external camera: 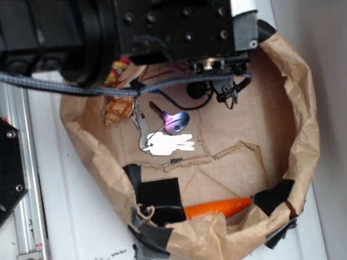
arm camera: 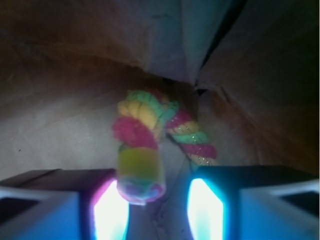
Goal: Grab the multicolored rope.
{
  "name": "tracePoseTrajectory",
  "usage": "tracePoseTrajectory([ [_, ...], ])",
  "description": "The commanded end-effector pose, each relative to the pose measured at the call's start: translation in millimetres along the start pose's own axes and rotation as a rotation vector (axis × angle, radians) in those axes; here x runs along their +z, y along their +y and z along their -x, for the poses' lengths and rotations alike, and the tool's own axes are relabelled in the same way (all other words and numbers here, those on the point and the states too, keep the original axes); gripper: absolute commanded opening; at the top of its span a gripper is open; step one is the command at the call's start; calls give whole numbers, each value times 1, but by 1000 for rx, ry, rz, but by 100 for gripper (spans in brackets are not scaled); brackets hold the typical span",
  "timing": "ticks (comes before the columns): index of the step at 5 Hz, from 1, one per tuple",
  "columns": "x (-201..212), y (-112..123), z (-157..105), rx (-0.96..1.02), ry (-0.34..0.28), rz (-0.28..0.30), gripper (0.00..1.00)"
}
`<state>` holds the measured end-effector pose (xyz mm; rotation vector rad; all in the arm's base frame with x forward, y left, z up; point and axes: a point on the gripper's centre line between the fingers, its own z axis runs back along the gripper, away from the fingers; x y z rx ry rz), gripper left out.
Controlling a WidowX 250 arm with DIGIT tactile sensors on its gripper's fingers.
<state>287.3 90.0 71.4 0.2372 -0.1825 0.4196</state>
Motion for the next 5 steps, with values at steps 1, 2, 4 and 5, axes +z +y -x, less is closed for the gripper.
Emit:
tracePoseTrajectory([
  [1, 6, -6, -6, 27, -15, 31, 100],
  [2, 6, -3, -7, 53, 3, 74, 100],
  [4, 1, 1, -17, 198, 35, 265, 100],
  [5, -2, -9, -16, 176, 47, 310, 100],
])
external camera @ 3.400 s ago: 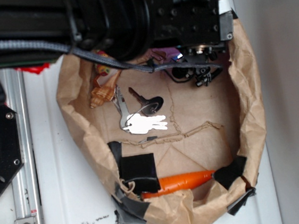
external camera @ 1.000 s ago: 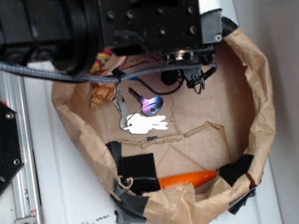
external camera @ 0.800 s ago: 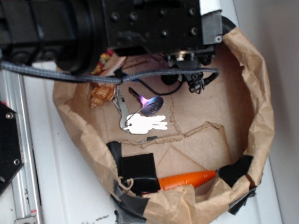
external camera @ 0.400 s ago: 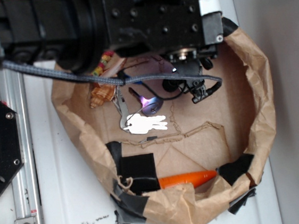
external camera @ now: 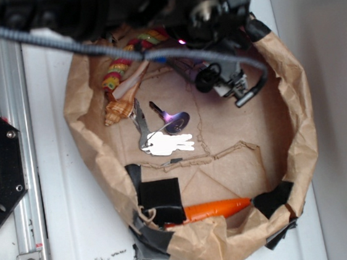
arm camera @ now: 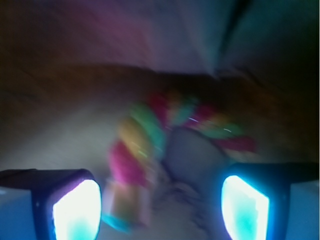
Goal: Grab the multicolored rope.
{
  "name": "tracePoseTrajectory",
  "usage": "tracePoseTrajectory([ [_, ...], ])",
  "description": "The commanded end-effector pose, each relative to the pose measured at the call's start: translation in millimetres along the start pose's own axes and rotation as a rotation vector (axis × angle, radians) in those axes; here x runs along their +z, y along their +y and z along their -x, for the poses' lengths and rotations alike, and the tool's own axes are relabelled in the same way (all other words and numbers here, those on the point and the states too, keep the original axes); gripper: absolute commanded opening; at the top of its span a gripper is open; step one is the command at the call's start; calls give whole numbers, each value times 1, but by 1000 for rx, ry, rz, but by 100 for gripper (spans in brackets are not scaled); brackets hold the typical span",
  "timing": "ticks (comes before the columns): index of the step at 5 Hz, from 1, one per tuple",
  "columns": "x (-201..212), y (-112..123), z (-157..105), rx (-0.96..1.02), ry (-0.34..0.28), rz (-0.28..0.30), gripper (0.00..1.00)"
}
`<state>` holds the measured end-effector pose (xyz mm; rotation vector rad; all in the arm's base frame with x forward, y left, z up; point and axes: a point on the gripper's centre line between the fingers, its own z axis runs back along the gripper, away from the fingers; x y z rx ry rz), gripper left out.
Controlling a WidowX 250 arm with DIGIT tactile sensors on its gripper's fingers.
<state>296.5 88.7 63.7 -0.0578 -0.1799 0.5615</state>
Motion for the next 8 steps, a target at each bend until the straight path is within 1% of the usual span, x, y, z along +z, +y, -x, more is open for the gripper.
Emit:
tracePoseTrajectory([
  [1, -4, -8, -11, -2, -60, 9, 100],
  [2, -13, -7, -11, -4, -64, -41, 100],
  [3, -16, -6, -9, -33, -69, -71, 100],
  [4, -20, -7, -9, -52, -47, -82, 100],
  [5, -26, -6, -8, -49, -26, -124, 61],
  [6, -26, -7, -6, -70, -39, -162, 0],
  [7, -21, -5, -4, -81, -27, -141, 0],
  [8, -10, -8, 0, -159, 29, -51, 0],
])
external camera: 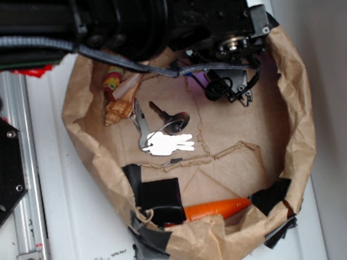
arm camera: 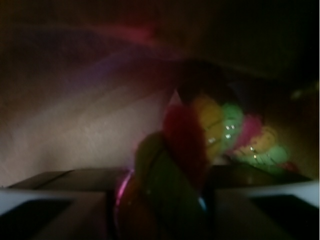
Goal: Grab the multicolored rope.
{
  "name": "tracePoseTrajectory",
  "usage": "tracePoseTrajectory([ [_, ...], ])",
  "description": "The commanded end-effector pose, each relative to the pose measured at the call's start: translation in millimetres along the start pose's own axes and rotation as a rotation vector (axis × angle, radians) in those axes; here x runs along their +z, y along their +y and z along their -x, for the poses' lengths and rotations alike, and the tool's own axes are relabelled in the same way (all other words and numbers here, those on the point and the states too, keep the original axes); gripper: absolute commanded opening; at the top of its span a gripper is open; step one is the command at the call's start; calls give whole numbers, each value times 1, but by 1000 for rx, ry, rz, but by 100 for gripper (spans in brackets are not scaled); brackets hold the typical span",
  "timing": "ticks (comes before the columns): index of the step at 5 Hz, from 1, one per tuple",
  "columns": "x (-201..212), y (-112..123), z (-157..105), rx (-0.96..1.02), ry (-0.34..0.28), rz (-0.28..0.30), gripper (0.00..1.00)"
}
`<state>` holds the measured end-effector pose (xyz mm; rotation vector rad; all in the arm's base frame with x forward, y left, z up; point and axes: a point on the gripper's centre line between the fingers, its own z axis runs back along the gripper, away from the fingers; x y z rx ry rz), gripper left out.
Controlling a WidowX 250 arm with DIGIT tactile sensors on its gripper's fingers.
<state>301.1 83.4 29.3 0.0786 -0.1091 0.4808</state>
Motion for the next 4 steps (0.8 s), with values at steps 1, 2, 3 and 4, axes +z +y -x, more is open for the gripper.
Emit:
tracePoseTrajectory([
  [1, 62, -11, 9, -187, 30, 304, 0],
  [2, 101, -32, 35, -327, 90, 391, 0],
  [3, 135, -35, 58, -351, 118, 432, 0],
  [4, 137, -31, 58, -356, 78, 360, 0],
])
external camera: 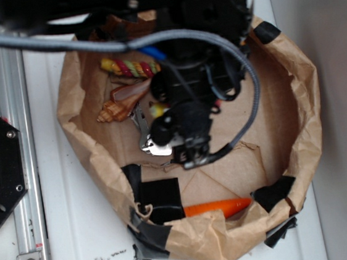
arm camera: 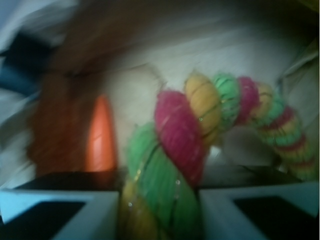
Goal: Grab the multicolored rope.
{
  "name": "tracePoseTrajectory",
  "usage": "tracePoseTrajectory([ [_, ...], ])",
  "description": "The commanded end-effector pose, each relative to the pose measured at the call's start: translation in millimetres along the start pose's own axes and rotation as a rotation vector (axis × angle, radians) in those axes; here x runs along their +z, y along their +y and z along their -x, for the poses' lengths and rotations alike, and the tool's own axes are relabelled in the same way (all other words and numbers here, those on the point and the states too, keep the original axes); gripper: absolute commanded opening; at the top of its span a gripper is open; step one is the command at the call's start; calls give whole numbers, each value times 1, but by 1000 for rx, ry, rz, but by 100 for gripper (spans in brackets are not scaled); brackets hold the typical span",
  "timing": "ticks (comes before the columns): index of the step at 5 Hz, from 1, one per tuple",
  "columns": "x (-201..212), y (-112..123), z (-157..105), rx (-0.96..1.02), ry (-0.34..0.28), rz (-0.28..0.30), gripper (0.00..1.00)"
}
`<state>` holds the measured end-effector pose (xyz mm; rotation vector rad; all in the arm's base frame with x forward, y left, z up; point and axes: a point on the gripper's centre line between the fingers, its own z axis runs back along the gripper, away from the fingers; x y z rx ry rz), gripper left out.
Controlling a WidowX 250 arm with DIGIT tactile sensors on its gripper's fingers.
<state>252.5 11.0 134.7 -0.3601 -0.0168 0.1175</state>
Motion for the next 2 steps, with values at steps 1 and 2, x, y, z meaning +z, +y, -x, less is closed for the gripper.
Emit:
tracePoseTrajectory([
  [1, 26, 6, -7, -54, -155, -211, 0],
  [2, 37, 15, -16, -25, -222, -265, 0],
])
